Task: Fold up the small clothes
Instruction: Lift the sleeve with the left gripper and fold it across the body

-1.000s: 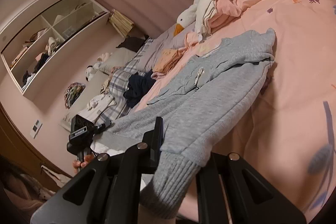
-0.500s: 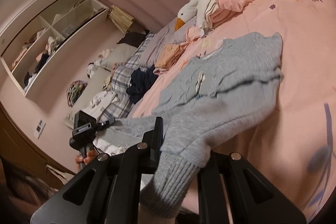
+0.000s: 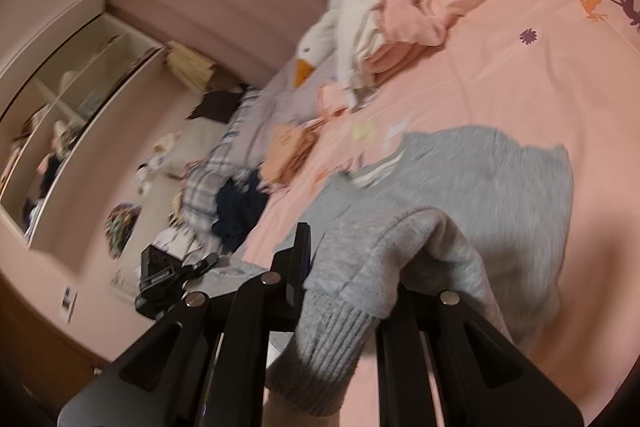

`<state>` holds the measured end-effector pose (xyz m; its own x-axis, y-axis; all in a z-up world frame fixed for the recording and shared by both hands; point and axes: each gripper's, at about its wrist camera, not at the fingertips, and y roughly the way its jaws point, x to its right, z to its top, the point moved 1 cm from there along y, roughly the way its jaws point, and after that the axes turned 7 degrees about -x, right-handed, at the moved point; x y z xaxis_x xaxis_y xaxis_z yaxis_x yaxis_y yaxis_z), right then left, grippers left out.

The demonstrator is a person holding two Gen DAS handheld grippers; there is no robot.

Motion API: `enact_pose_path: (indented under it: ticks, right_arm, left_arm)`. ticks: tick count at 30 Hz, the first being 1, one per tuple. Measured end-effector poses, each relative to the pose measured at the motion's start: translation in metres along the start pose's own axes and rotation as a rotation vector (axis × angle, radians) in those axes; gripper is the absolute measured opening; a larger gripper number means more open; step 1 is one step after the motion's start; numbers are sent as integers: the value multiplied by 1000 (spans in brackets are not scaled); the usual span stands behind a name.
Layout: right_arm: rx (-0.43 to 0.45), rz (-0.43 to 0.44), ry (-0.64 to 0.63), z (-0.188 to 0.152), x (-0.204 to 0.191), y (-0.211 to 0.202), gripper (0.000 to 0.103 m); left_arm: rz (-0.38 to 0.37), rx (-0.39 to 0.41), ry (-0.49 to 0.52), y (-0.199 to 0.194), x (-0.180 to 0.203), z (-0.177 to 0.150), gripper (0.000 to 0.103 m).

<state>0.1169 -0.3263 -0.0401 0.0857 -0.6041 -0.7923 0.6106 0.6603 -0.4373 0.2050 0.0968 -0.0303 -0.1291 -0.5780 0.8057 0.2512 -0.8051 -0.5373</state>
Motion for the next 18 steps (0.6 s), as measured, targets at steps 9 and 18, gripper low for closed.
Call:
enact_pose_path:
  ticks: [9, 18]
  right_arm:
    - [-45, -74, 155, 54, 54, 58, 14]
    - [-159, -108, 451, 67, 100, 74, 61]
  left_arm:
    - [96, -49, -120, 58, -39, 61, 10]
    - [21, -119, -398, 69, -83, 79, 64]
